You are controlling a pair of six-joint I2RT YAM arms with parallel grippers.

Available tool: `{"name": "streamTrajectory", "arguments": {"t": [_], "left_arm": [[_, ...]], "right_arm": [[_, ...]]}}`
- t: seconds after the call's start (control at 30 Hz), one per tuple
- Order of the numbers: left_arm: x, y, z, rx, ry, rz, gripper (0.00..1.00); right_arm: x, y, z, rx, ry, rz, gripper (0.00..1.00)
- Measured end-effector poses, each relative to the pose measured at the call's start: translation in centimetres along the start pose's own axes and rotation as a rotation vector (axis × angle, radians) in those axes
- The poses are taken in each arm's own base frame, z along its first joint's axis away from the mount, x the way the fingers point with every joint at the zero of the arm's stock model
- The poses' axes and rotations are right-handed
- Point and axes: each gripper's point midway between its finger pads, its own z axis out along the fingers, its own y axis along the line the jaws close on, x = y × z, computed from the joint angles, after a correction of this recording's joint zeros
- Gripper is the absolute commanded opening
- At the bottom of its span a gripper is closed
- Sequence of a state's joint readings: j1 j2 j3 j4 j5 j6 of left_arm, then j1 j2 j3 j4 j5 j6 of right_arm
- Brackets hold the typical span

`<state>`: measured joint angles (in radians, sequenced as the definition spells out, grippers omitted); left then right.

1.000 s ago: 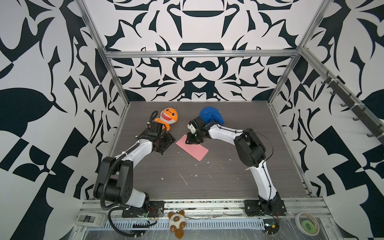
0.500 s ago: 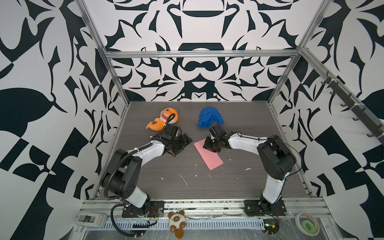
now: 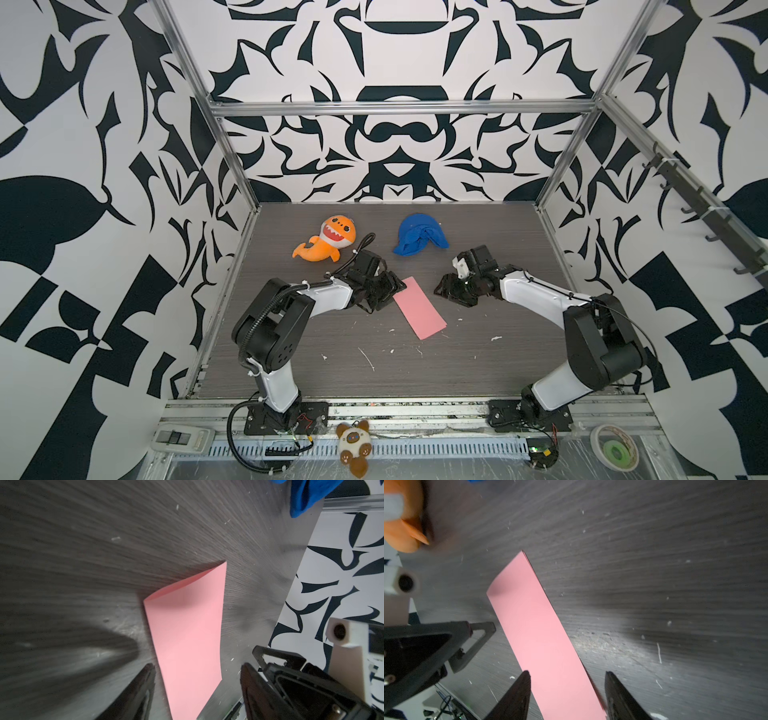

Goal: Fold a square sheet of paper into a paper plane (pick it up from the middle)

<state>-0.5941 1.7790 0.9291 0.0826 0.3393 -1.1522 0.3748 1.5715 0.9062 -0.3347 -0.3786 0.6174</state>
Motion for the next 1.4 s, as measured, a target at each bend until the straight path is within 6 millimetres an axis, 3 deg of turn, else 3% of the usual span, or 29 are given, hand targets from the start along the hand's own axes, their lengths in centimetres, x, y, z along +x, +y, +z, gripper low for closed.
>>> {"name": "streamTrajectory", "arguments": {"t": [0.43,0.73,0.93,1.2,1.4], "left_arm": [[-0.7,0.6,1.0,-0.052,0.010,-0.028,0.61],[-2.6,0.3,1.6,-0.037,0.011,-0.031,0.59],[-4.8,0.3,1.4,-0.019,-0.005,-0.031,0.59],[-8.1,1.8,-0.2,-0.058,-0.059,-0.024,0.60],[-9.6,2.7,-3.4,-0.103,-0.137,-0.020,0.61]], "right_arm": [[3.0,-1.4,1.8,0.037,0.139,-0.013,0.59],[4.3,-0.1,2.9,0.014,0.176,-0.027,0.56],[5.1,1.3,3.9,-0.020,0.193,-0.033,0.55],[4.8,3.6,5.1,-0.104,0.180,-0.021,0.54],[3.7,4.5,4.3,-0.148,0.125,-0.027,0.54]]}}
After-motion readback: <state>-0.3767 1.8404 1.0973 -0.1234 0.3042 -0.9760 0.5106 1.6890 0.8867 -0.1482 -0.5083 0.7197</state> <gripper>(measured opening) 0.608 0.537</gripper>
